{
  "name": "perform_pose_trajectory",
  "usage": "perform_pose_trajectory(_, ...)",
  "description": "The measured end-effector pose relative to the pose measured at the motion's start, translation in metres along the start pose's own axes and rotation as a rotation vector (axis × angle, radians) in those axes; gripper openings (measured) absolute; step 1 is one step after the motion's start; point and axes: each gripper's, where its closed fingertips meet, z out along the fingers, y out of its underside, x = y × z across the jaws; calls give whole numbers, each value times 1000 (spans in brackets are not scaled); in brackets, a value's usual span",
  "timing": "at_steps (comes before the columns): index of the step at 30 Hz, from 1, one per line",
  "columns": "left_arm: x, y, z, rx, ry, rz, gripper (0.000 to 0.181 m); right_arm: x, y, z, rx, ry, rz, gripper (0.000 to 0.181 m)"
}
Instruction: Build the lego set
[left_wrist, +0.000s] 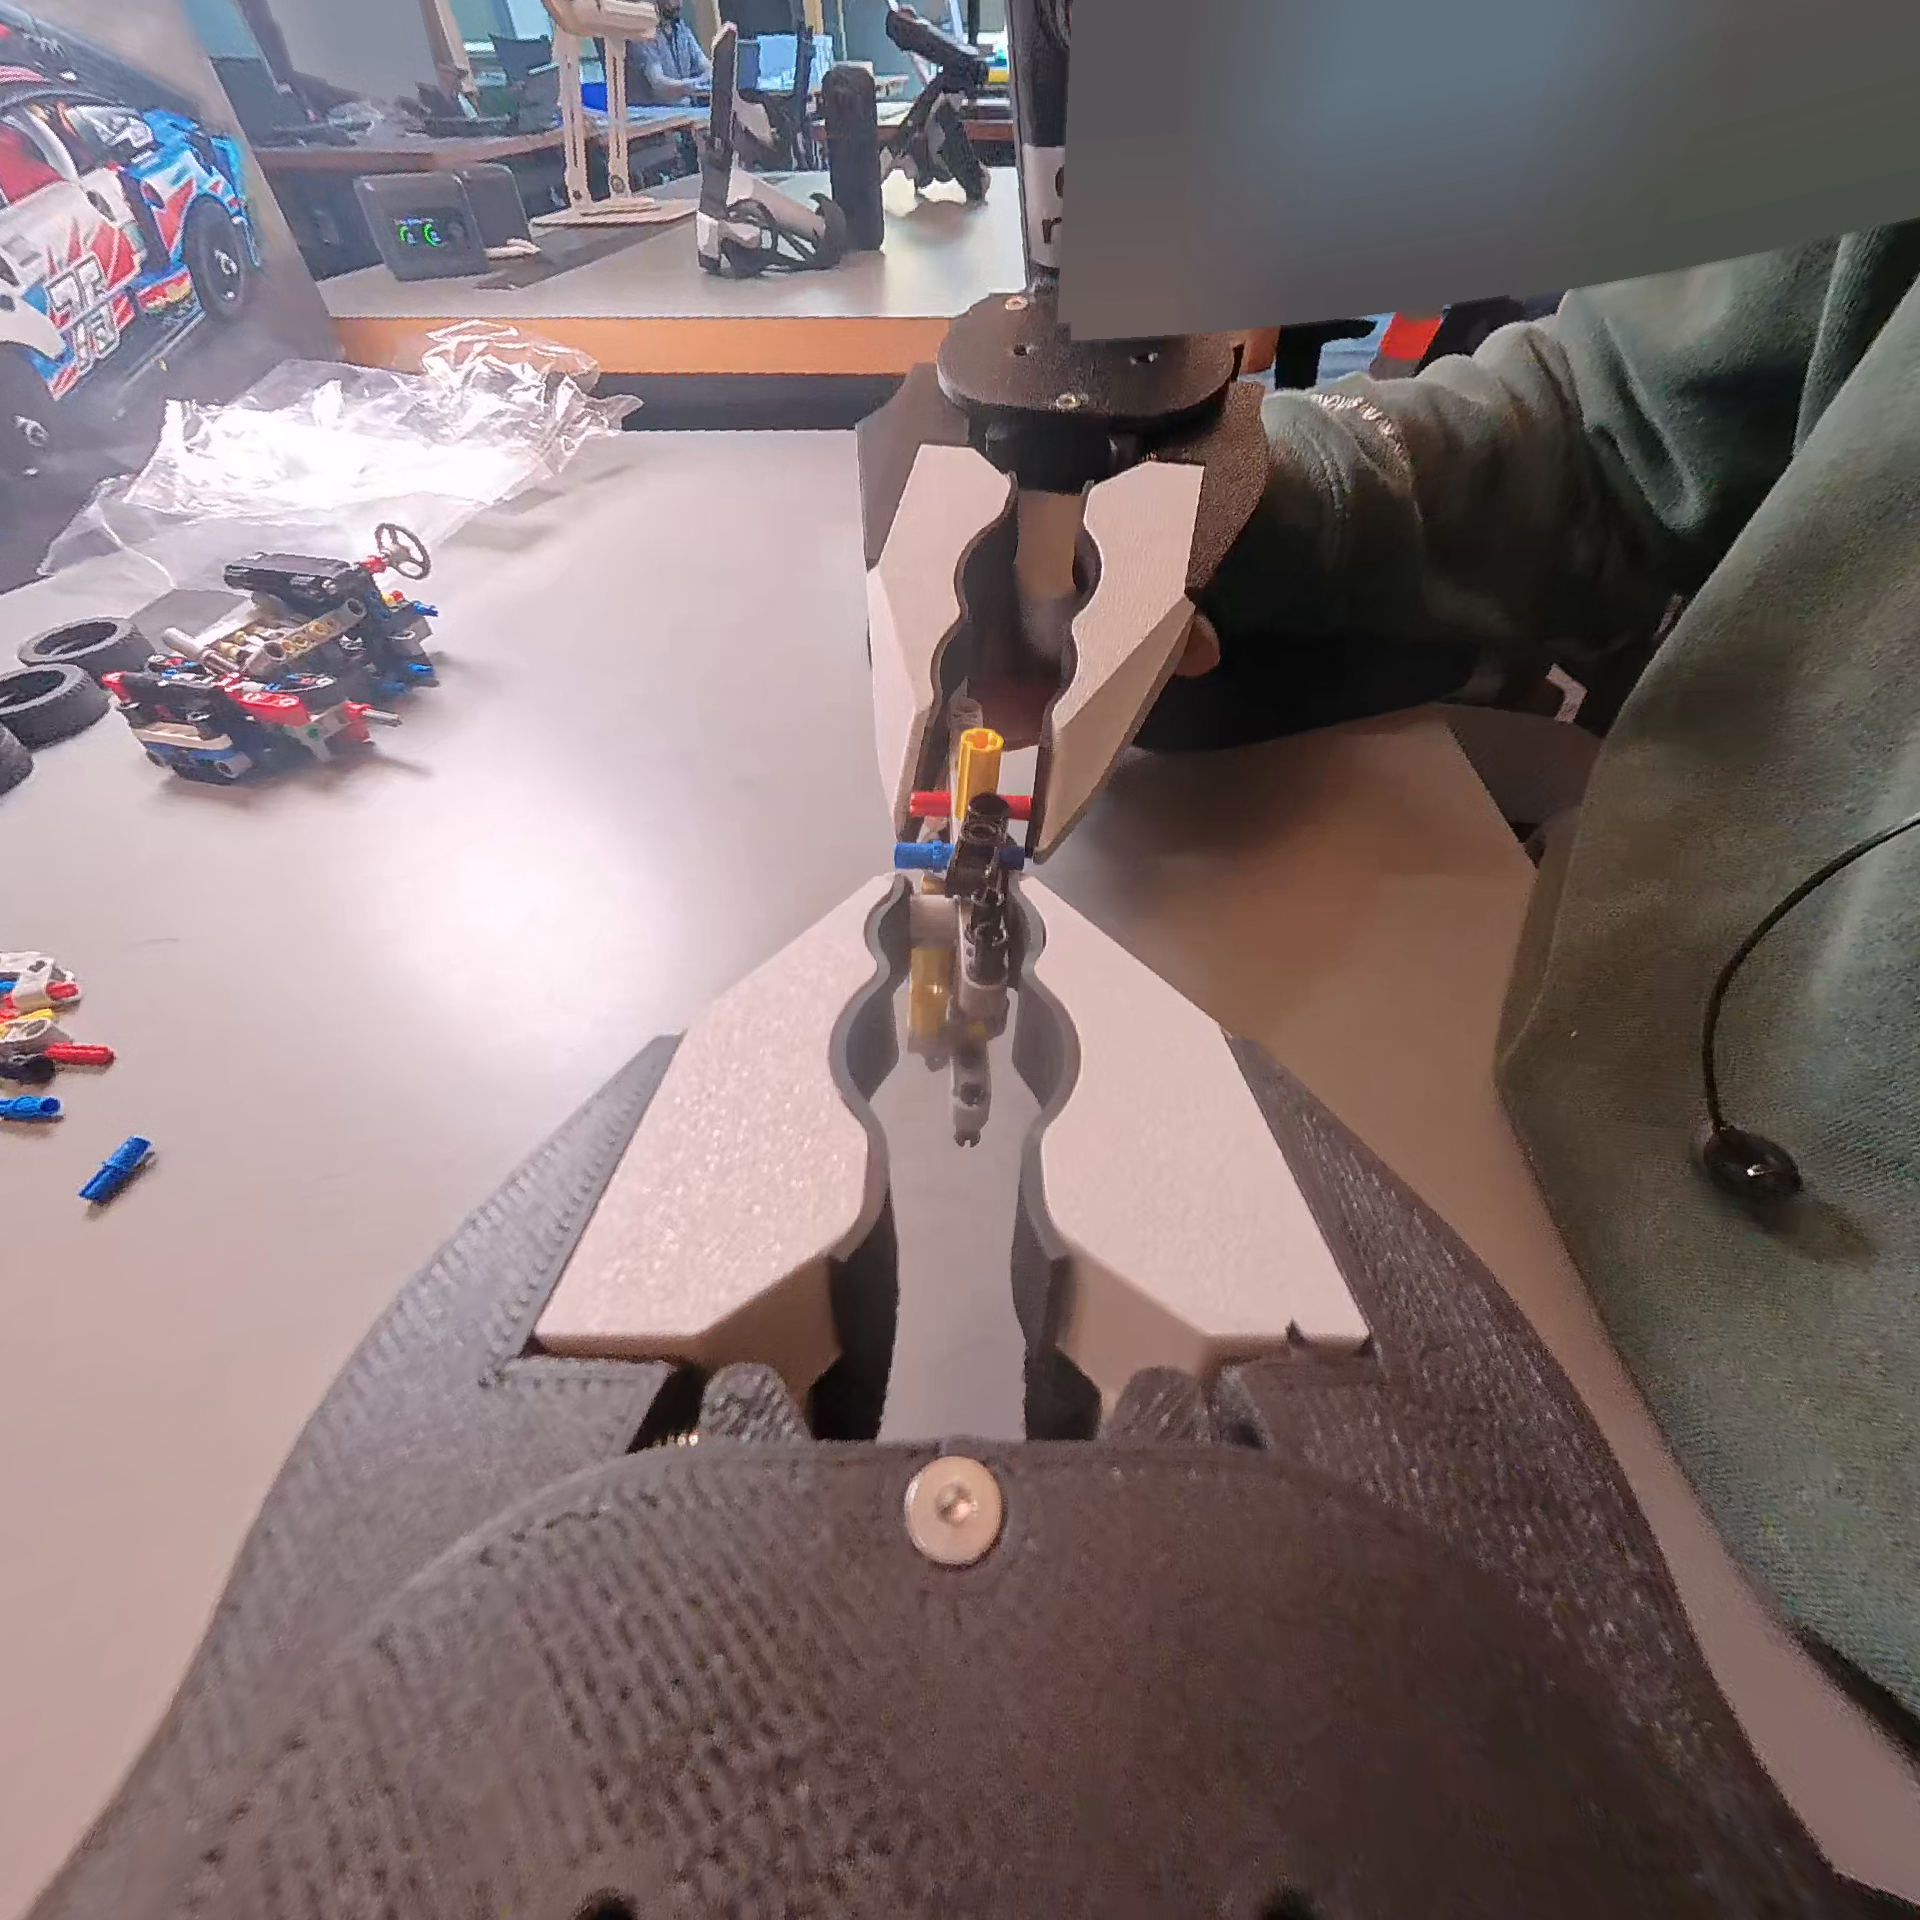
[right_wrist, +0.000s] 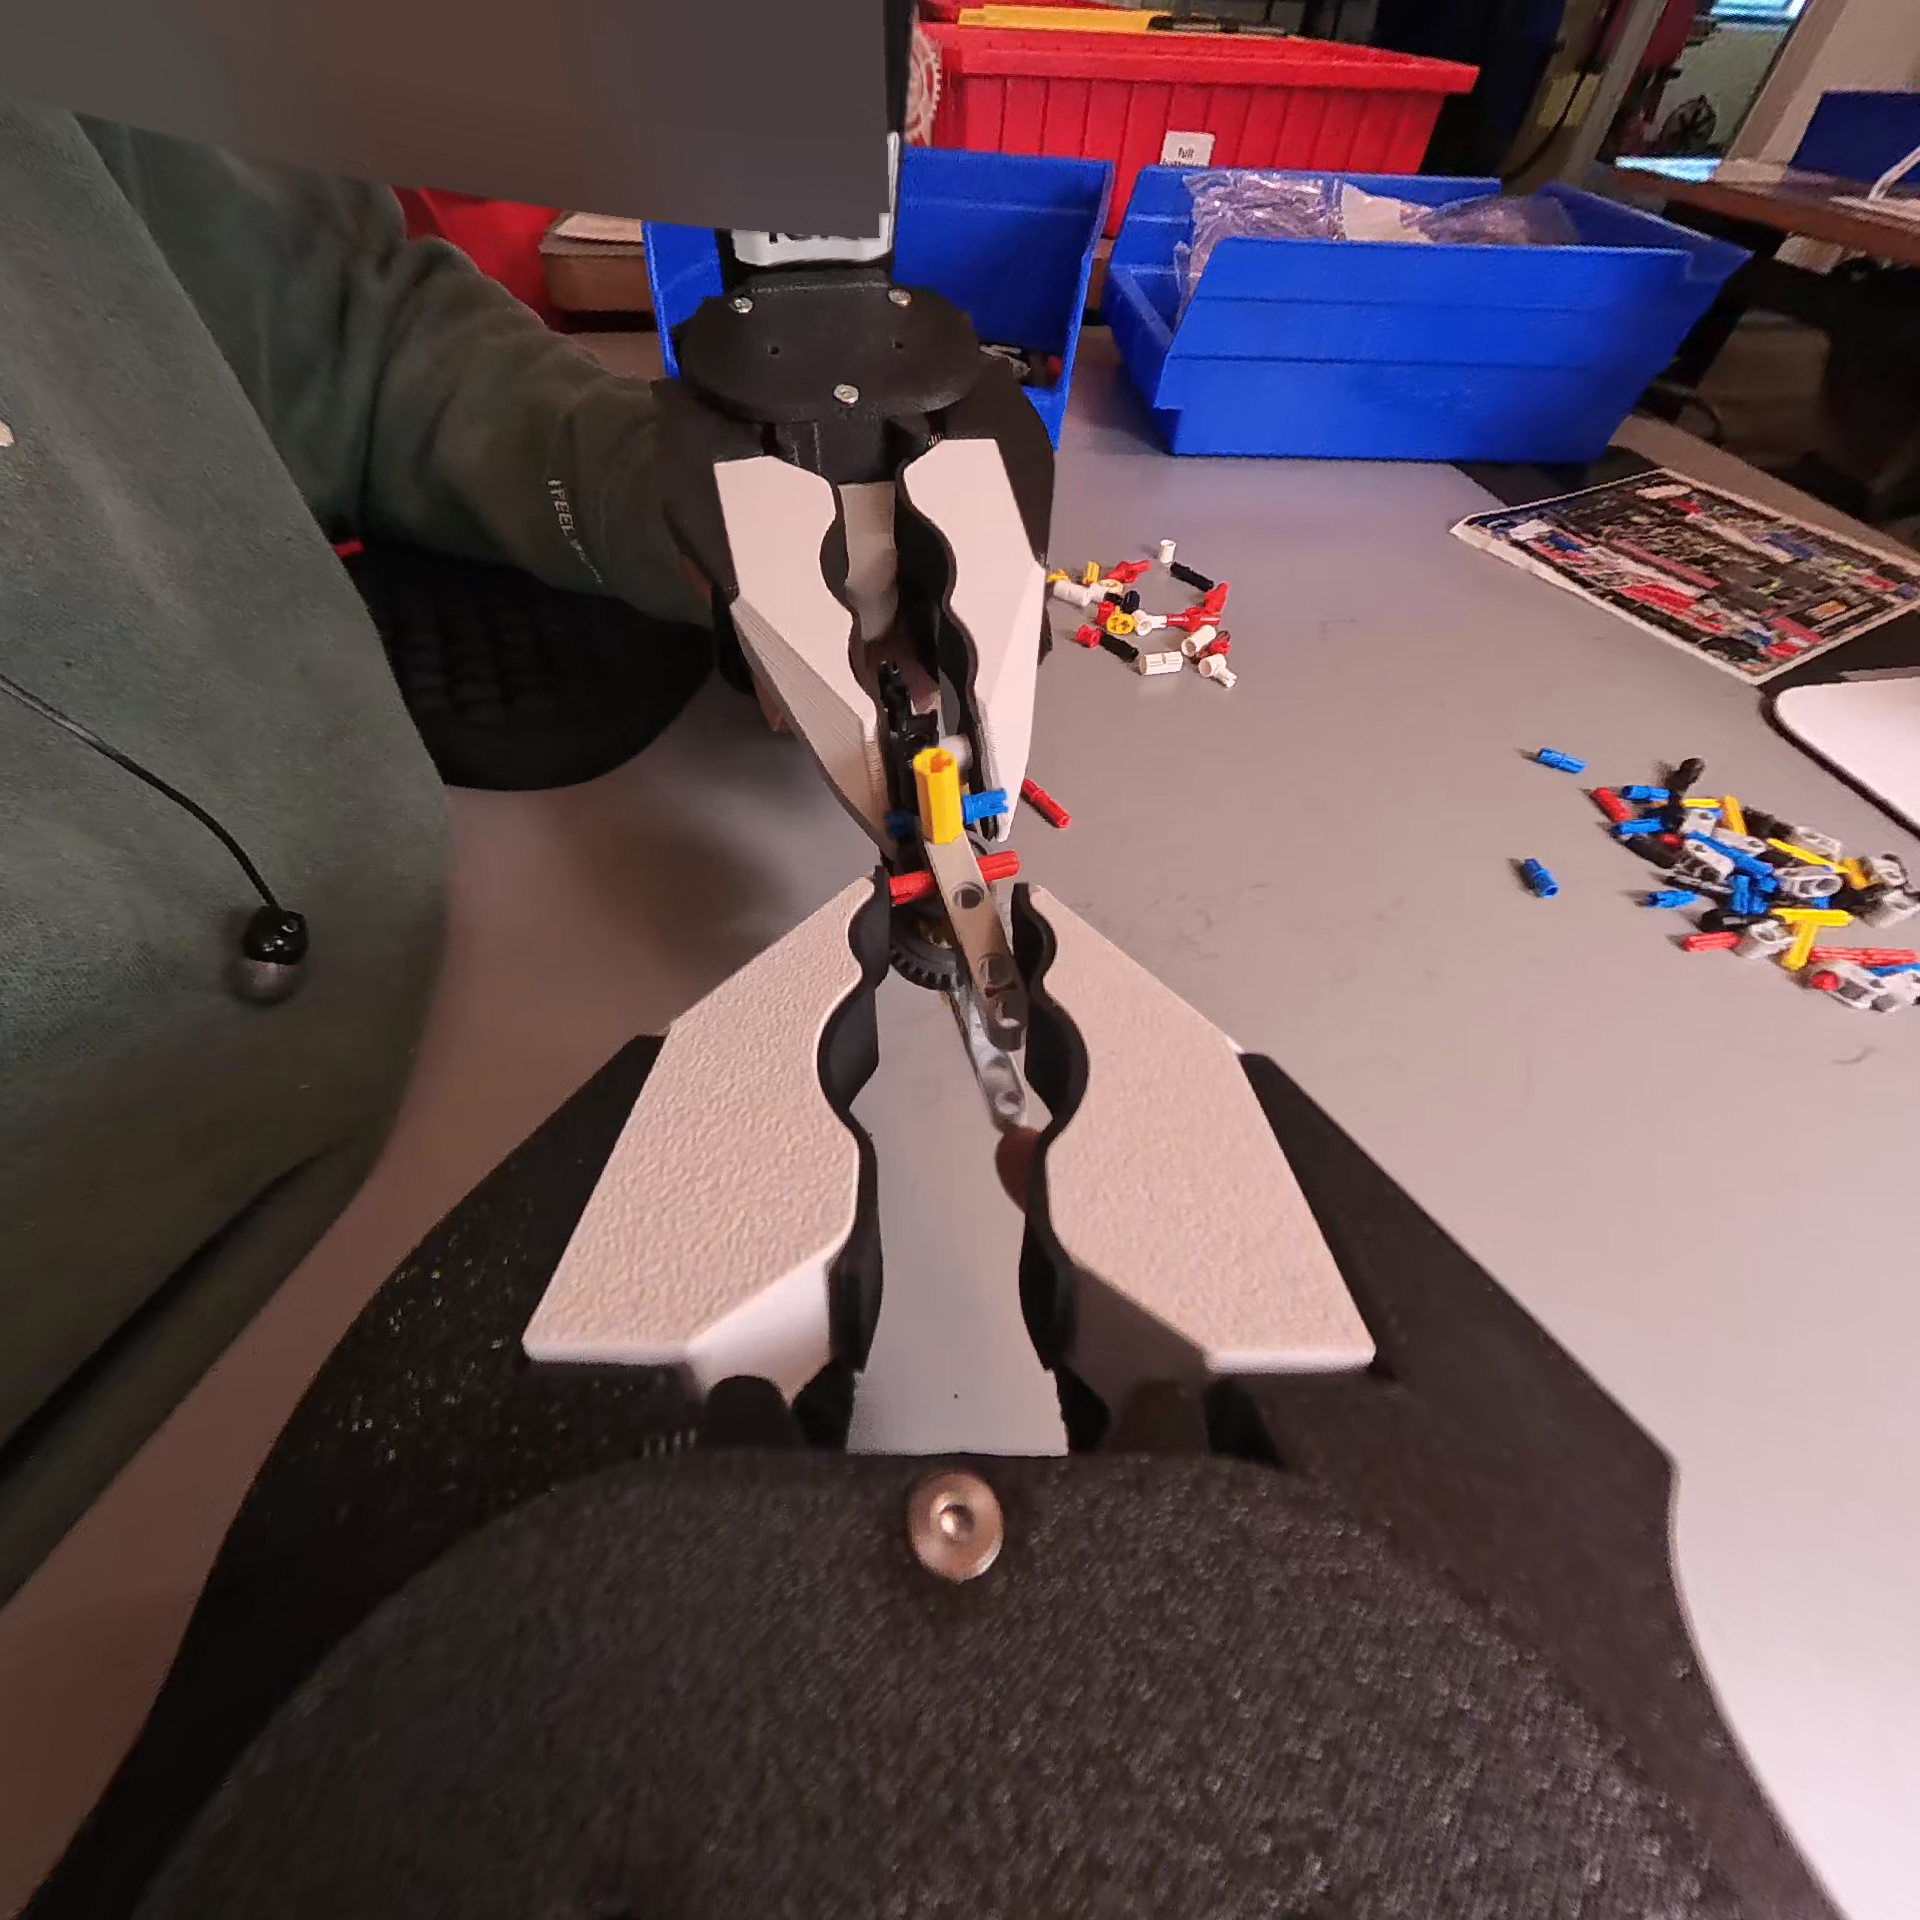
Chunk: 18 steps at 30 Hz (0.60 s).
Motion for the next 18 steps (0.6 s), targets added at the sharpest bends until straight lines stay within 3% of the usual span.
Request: perform_pose_trajectory(18, 0, 5, -1, -7, 16, -40, 15, -2, 4, 3, 4, 11, 16, 18)
